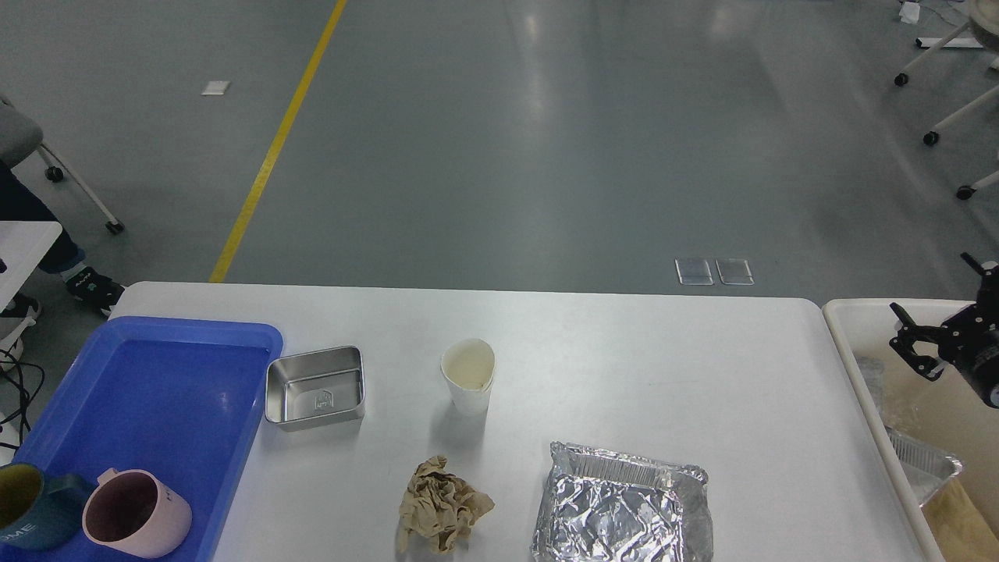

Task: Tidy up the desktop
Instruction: 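Withdraw the left gripper up and away from the tray, then reach the left gripper toward the small metal tin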

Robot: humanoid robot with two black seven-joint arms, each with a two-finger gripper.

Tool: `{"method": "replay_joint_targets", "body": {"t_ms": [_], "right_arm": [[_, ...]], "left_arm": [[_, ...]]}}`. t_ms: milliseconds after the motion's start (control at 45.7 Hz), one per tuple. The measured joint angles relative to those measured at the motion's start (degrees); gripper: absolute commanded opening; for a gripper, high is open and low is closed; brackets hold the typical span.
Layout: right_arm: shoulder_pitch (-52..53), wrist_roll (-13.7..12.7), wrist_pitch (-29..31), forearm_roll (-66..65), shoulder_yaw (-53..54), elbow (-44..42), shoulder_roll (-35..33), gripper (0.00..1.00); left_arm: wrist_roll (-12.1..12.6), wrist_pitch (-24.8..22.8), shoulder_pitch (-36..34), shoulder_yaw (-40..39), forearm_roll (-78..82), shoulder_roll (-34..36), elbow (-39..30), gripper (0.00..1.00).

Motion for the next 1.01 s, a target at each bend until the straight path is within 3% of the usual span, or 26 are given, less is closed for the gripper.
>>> {"method": "replay_joint_targets", "body": {"t_ms": [153,285,416,591,810,1007], "right_arm": [[0.0,0.0,0.0,0.2,0.0,0.0,0.3,1.0],[-0.1,0.1,0.0,0.3,0.0,0.0,0.6,1.0],[-0.2,0.1,0.1,0.5,0.0,0.0,0.7,1.0],[-0.2,0.1,0.1,0.5,0.1,-0.1,0.6,1.0],[-0.2,0.1,0.1,0.5,0.0,-0.1,0.6,1.0],[-0.2,0.1,0.1,0.5,0.0,-0.2,0.6,1.0]], "left_arm": [[1.4,-1.6,-0.8,-1.0,0.1,4.4,-0.3,0.97],[1.6,-1.6,-1.6,-2.0,-0.5,2.2,3.2,0.97],[2.3,-0.6,-1.7,-2.4,-0.4,-7.4,10.4,0.97],[5.1,0.8,-1.6,-2.3,1.4,-16.4,14.1,0.97],[6.6,0.5,-1.9,-2.0,8.8,-30.8,20.8,0.97],[12.0,0.9,-1.3,-1.3,12.2,-43.9,26.5,0.97]]}}
